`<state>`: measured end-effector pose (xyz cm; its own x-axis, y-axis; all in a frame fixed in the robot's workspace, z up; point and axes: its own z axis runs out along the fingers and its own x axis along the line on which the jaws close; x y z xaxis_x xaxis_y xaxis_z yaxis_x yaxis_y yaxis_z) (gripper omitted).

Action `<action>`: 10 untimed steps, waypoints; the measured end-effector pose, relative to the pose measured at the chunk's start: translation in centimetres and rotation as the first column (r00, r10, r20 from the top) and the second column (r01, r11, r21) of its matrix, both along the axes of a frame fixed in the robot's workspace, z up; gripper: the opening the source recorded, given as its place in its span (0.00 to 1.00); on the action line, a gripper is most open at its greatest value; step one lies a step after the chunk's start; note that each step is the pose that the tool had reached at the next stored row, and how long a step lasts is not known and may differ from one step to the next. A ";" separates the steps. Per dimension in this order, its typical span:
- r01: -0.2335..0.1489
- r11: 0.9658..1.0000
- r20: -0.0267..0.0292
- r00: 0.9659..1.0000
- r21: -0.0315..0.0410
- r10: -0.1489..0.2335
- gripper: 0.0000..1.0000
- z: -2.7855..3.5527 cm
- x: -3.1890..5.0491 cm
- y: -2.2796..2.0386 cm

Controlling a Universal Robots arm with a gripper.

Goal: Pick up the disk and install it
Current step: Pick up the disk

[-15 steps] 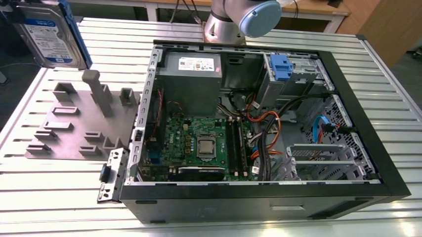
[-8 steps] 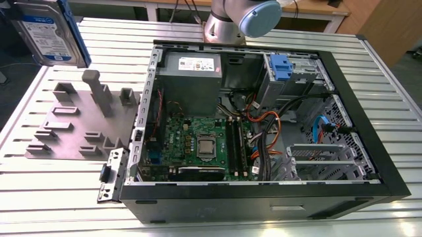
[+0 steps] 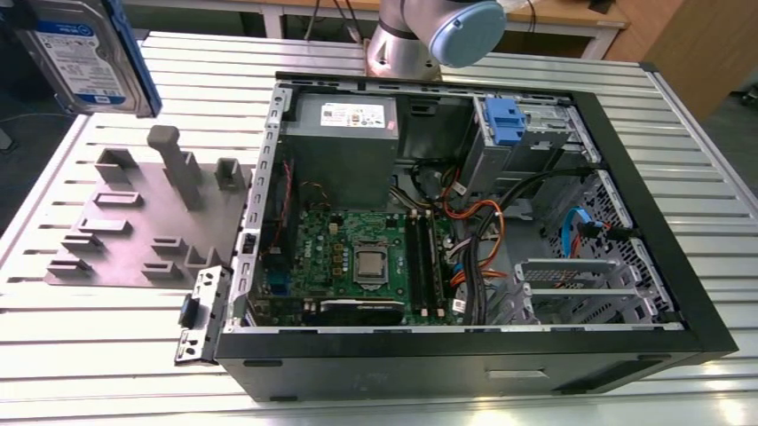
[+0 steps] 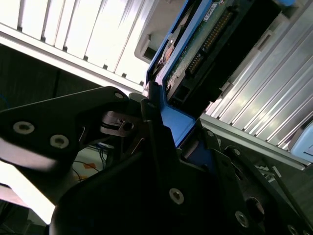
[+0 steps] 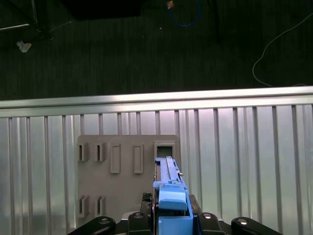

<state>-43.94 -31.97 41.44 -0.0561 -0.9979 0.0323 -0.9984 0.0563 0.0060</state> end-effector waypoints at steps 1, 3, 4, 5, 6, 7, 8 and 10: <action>0.000 1.000 0.000 1.000 0.000 0.000 0.36 0.08 0.00 0.00; 0.000 1.000 0.000 1.000 0.000 0.000 0.36 0.25 0.00 0.00; 0.000 1.000 0.000 1.000 0.000 0.000 0.36 0.32 0.00 0.00; 0.000 1.000 0.000 1.000 0.000 0.000 0.36 0.39 0.00 0.00; 0.000 1.000 0.000 1.000 0.000 0.000 0.36 0.45 0.00 0.00; 0.000 1.000 0.000 1.000 0.000 0.000 0.36 0.52 0.00 0.00; 0.000 1.000 0.000 1.000 0.000 0.000 0.36 0.60 0.00 0.00; 0.000 1.000 0.000 1.000 0.000 0.000 0.36 0.73 0.00 0.00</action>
